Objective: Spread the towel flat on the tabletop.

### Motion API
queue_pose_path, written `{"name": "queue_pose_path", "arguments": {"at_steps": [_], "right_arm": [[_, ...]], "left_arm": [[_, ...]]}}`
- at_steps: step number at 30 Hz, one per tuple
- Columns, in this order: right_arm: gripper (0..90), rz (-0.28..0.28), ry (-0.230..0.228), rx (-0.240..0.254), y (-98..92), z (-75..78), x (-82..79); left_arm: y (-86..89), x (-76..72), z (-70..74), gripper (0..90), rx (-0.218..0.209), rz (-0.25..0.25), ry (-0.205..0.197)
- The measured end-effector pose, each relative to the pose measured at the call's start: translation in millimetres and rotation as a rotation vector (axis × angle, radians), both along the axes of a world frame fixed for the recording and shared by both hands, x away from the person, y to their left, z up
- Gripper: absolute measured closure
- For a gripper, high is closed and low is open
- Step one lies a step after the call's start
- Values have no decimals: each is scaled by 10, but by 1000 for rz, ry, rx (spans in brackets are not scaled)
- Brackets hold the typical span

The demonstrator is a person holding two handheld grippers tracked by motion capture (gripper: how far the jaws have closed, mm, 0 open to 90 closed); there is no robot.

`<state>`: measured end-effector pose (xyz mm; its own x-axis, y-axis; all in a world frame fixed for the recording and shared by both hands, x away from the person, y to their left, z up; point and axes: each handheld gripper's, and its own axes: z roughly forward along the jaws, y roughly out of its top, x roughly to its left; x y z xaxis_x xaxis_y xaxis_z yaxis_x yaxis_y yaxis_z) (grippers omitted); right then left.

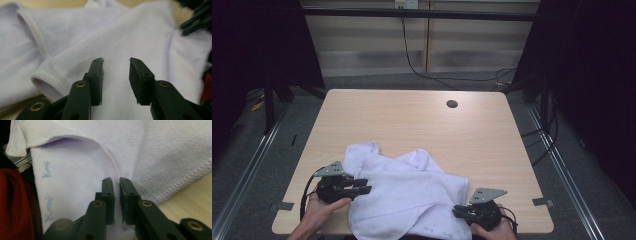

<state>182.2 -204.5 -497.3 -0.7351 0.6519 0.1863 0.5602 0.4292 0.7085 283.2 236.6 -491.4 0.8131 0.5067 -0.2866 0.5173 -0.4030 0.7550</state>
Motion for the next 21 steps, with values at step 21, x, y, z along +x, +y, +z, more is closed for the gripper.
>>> {"name": "queue_pose_path", "arguments": {"at_steps": [21], "right_arm": [[660, 77, -97, 218, -88, 546, -382]], "left_arm": [[33, -127, 108, 773, -35, 15, 0]]}}
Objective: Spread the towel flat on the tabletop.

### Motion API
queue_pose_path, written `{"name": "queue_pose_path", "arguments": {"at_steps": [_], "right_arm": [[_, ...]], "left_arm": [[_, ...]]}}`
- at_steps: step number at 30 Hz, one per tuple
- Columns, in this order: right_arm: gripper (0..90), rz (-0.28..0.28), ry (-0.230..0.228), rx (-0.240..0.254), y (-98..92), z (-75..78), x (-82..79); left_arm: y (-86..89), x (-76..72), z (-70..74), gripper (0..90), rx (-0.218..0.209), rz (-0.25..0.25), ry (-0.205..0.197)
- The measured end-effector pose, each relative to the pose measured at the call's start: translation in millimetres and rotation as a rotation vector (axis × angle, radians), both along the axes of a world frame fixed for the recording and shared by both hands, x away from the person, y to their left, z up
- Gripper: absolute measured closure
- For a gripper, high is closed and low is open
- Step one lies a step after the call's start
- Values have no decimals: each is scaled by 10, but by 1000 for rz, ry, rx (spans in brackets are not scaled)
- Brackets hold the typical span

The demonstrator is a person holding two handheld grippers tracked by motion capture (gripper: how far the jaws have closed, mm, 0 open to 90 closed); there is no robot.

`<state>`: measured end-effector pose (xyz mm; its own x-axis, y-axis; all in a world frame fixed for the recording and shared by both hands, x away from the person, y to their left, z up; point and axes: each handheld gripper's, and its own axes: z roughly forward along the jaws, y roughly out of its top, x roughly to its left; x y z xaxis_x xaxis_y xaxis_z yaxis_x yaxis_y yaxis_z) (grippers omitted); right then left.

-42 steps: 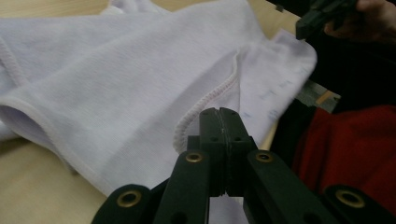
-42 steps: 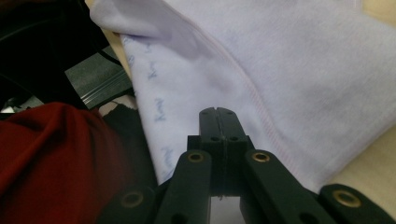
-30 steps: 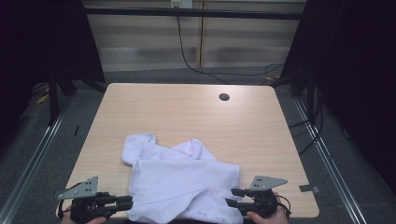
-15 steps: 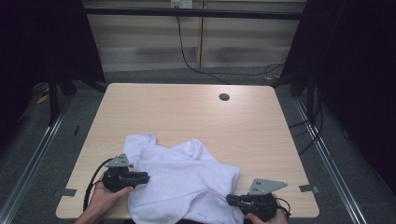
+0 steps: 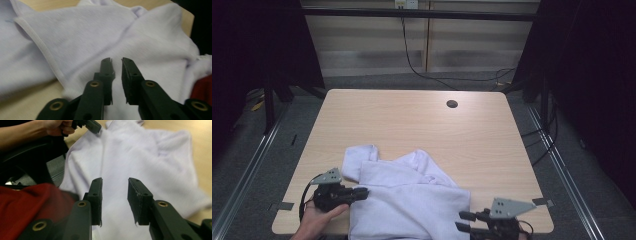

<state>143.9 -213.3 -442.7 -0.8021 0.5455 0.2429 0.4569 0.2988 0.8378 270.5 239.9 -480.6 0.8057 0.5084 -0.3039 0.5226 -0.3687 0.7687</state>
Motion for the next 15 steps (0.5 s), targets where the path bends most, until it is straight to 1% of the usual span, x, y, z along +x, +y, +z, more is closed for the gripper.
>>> {"name": "queue_pose_path", "arguments": {"at_steps": [1, 2, 3, 4, 5, 6, 7, 8, 9, 10, 11, 12, 13, 14, 15], "right_arm": [[659, -7, -6, -17, 25, 0, 119], [654, -20, -9, -26, 53, -19, 262], [654, -22, -9, -41, 88, -51, 418], [654, -22, -9, -41, 88, -51, 418], [651, -46, 2, -62, 168, -144, 744], [651, -50, 14, -73, 211, -198, 906], [642, -68, 12, -100, 257, -248, 1052], [629, -86, 24, -110, 300, -296, 1190], [619, -94, 35, -113, 342, -341, 1317], [597, -102, 40, -122, 386, -377, 1429], [571, -113, 50, -123, 435, -409, 1526], [554, -108, 62, -130, 485, -441, 1619], [530, -117, 65, -150, 535, -466, 1696], [513, -121, 75, -165, 575, -480, 1765], [513, -112, 83, -148, 603, -491, 1830]], "left_arm": [[-26, 80, -5, 754, 4, 21, -3], [-26, 80, -5, 726, 4, 21, -3], [-73, 220, -13, 697, 17, 48, -11], [-73, 220, -13, 674, 17, 48, -11], [-105, 319, -36, 663, 28, 57, -16], [-118, 352, -66, 658, 31, 65, 0], [-118, 352, -66, 658, 31, 65, 0], [-163, 352, -141, 672, 72, 43, 7], [-163, 352, -141, 723, 72, 43, 7], [-191, 302, -187, 773, 98, 7, 12], [-188, 287, -185, 826, 105, -11, 20], [-186, 273, -188, 889, 107, -27, 27], [-186, 273, -188, 900, 107, -27, 27], [-186, 251, -229, 900, 119, -39, 35], [-180, 246, -237, 900, 113, -42, 33]]}}
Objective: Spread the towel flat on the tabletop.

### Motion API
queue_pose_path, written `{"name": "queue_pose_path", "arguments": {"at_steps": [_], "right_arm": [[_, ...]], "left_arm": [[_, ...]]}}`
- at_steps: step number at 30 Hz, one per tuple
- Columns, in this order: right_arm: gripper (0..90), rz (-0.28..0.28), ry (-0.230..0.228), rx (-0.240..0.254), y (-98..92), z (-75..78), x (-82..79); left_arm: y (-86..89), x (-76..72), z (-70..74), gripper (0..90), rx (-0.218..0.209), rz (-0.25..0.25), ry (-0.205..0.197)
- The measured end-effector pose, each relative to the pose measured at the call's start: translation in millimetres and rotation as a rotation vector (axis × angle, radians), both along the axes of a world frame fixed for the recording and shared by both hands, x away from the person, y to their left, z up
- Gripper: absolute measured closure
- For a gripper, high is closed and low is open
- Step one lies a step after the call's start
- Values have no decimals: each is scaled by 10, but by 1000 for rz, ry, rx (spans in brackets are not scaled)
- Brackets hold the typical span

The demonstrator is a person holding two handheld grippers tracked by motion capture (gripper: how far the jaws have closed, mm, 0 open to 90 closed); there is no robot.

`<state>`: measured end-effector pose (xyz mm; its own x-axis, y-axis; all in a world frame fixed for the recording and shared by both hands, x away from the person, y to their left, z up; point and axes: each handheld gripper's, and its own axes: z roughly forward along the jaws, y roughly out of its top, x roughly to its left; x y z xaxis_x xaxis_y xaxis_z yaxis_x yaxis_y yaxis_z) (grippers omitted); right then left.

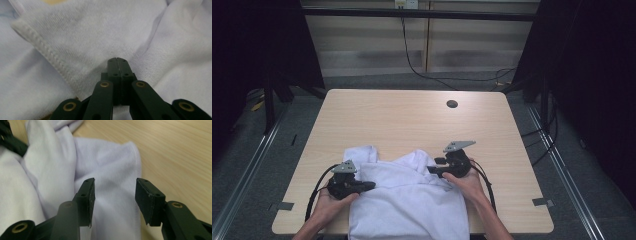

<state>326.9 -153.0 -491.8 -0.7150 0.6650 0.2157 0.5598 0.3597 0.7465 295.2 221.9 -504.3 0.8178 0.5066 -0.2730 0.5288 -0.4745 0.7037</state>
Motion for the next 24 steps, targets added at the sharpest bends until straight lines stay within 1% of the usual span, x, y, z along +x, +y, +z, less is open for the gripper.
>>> {"name": "queue_pose_path", "arguments": {"at_steps": [1, 2, 3, 5, 7, 8, 10, 11, 12, 13, 14, 17, 18, 19, 20, 21, 22, 23, 24], "right_arm": [[504, -4, 1, 10, 31, -6, 53], [482, -9, 8, -8, 66, -11, 107], [480, -17, 19, 1, 98, -22, 159], [457, -24, 23, -12, 172, -37, 246], [456, -28, 31, -10, 232, -60, 300], [472, -29, 41, -23, 259, -80, 322], [634, -13, 54, -34, 301, -120, 337], [760, -16, 57, -37, 305, -124, 328], [842, -11, 52, -20, 290, -117, 317], [869, -11, 41, -2, 261, -93, 300], [875, -28, 25, 1, 219, -50, 274], [878, -71, -24, 38, 1, 136, 189], [878, -84, -43, 42, -81, 209, 152], [878, -99, -67, 33, -164, 276, 107], [878, -109, -82, 30, -248, 336, 60], [878, -130, -101, 23, -336, 389, 5], [878, -143, -116, 27, -427, 433, -54], [877, -152, -125, 29, -515, 471, -119], [876, -167, -135, 30, -599, 497, -186]], "left_arm": [[3, -2, 7, 900, 1, 5, -1], [5, 0, 8, 900, 0, 5, 0], [4, 1, 6, 900, 2, 4, 1], [2, -1, 6, 900, 4, 1, -2], [3, -9, 8, 900, 4, 1, -2], [6, -2, 5, 900, 0, 0, 0], [9, 2, 5, 900, -2, 3, 3], [12, 3, 6, 900, -4, 6, 1], [17, -2, 9, 900, 1, 7, -3], [33, -13, 20, 900, 1, 9, -7], [47, -21, 23, 900, -3, 10, -6], [76, -49, 36, 900, 8, 12, -8], [79, -59, 41, 900, 3, 7, -6], [78, -75, 52, 900, 12, 4, -9], [78, -75, 52, 900, 12, 4, -9], [68, -114, 67, 900, 13, -6, -12], [68, -114, 67, 900, 13, -6, -12], [60, -162, 72, 900, 17, -23, -9], [62, -192, 67, 900, 14, -26, -3]]}}
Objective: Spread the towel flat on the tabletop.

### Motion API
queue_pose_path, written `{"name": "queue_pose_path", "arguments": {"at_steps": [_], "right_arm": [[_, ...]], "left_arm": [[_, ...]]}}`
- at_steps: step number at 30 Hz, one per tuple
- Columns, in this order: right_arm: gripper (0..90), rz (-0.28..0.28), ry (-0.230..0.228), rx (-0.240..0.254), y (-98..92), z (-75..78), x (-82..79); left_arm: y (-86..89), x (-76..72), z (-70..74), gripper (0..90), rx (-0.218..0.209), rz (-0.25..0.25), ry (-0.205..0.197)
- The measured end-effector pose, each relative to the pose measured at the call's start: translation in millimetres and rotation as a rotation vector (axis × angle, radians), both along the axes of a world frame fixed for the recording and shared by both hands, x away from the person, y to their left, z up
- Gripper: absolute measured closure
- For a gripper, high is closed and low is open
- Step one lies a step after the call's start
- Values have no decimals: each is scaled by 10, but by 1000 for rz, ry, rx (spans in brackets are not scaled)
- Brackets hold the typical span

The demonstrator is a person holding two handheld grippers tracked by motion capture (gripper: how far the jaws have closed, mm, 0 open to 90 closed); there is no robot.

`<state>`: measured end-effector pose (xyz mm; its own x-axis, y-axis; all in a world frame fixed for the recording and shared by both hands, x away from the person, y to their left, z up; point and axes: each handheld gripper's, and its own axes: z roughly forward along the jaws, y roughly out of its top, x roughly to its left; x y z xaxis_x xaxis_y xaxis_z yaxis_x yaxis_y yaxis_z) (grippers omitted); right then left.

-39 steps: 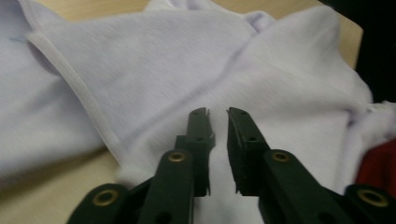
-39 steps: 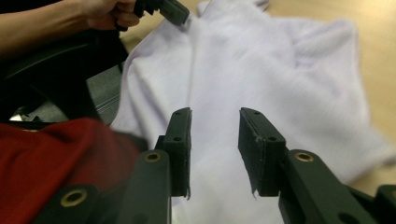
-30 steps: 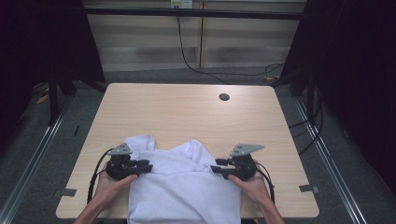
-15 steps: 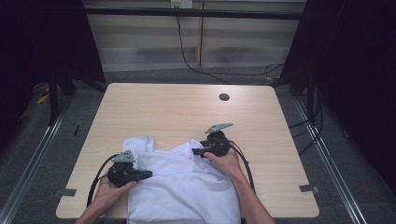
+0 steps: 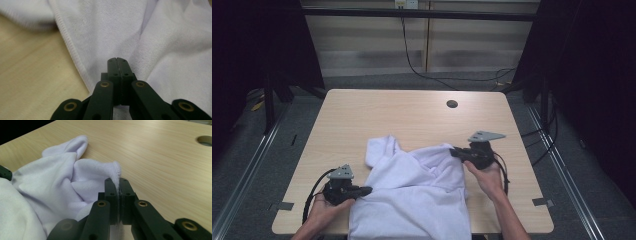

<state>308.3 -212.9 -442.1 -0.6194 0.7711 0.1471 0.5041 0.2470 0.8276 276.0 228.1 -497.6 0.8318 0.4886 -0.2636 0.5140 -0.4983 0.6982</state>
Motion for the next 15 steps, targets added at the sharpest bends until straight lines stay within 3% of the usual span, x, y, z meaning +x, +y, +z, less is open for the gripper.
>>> {"name": "queue_pose_path", "arguments": {"at_steps": [1, 2, 5, 9, 12, 13, 14, 15], "right_arm": [[876, 0, 0, 0, 0, 0, 0], [873, -14, -10, 3, -147, 25, -145], [867, -11, -1, -21, -274, -22, -393], [831, 19, 51, -47, -333, -175, -696], [768, 34, 77, -56, -324, -239, -789], [700, 42, 78, -52, -313, -234, -829], [671, 38, 60, -44, -315, -208, -824], [671, 38, 60, -44, -315, -208, -824]], "left_arm": [[0, 0, 0, 900, 0, 0, 0], [15, -70, -4, 900, -5, -16, 16], [66, -232, 4, 900, -6, -30, 41], [165, -404, 26, 900, -34, -47, 63], [153, -364, 62, 884, -68, -50, 43], [120, -235, 146, 796, -88, -22, 21], [120, -235, 146, 787, -88, -22, 21], [96, -144, 195, 787, -109, -22, 3]]}}
